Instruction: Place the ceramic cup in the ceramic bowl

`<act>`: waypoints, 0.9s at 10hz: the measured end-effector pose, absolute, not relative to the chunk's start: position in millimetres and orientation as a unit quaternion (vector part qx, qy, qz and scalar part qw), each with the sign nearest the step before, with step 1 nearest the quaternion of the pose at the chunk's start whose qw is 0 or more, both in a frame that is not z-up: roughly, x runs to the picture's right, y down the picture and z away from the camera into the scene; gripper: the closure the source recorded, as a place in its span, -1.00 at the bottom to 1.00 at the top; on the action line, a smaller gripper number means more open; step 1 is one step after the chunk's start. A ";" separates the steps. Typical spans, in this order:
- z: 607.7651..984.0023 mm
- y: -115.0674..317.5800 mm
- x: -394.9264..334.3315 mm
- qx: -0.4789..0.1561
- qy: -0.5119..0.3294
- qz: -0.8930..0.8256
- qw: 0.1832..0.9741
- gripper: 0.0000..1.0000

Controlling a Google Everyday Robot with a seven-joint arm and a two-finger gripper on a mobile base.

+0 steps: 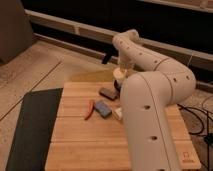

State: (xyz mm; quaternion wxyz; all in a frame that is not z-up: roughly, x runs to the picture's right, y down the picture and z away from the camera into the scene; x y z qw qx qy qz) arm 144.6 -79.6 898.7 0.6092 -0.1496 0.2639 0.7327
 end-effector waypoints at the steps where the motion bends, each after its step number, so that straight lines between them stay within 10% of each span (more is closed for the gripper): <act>1: 899.3 -78.9 146.6 -0.152 0.264 0.735 0.606 1.00; 9: 902.3 -80.8 150.3 -0.151 0.254 0.740 0.604 1.00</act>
